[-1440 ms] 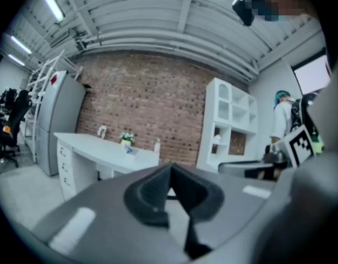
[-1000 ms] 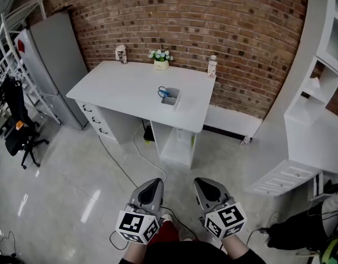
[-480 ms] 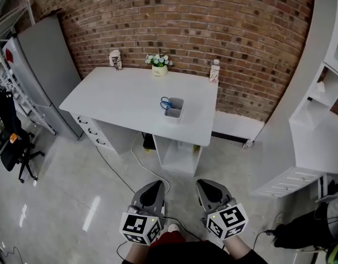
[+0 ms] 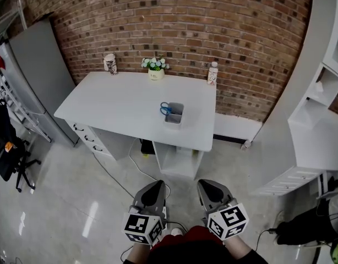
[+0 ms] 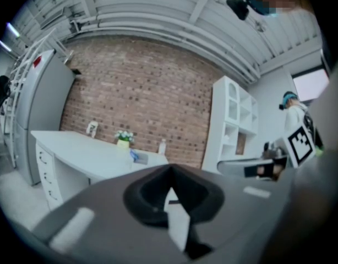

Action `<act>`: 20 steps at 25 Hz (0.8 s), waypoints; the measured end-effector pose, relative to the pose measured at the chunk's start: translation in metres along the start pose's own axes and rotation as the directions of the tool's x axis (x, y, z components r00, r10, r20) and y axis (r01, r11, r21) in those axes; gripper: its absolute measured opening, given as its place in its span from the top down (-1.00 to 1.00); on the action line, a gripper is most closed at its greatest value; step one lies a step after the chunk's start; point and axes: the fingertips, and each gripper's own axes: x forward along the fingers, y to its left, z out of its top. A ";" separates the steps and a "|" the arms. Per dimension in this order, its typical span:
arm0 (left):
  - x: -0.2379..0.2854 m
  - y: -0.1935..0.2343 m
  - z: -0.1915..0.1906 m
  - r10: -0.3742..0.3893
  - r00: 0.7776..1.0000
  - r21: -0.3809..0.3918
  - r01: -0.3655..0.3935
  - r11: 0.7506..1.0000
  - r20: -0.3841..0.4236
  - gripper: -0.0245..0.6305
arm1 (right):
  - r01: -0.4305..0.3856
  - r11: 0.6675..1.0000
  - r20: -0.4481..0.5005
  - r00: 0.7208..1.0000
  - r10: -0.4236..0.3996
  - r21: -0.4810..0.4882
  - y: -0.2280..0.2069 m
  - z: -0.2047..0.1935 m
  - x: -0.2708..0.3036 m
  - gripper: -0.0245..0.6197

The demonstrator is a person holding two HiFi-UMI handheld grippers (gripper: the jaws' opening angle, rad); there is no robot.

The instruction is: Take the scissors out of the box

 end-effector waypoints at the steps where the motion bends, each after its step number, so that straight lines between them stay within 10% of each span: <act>1: 0.000 0.001 0.000 -0.001 1.000 -0.001 0.001 1.000 0.000 0.92 | 0.005 1.000 -0.002 1.000 -0.005 0.001 0.000 0.000 0.000 0.90; 20: 0.028 0.037 0.000 0.030 0.999 -0.006 -0.030 1.000 -0.017 0.91 | 0.014 1.000 -0.010 1.000 -0.014 0.012 -0.017 0.003 0.034 0.90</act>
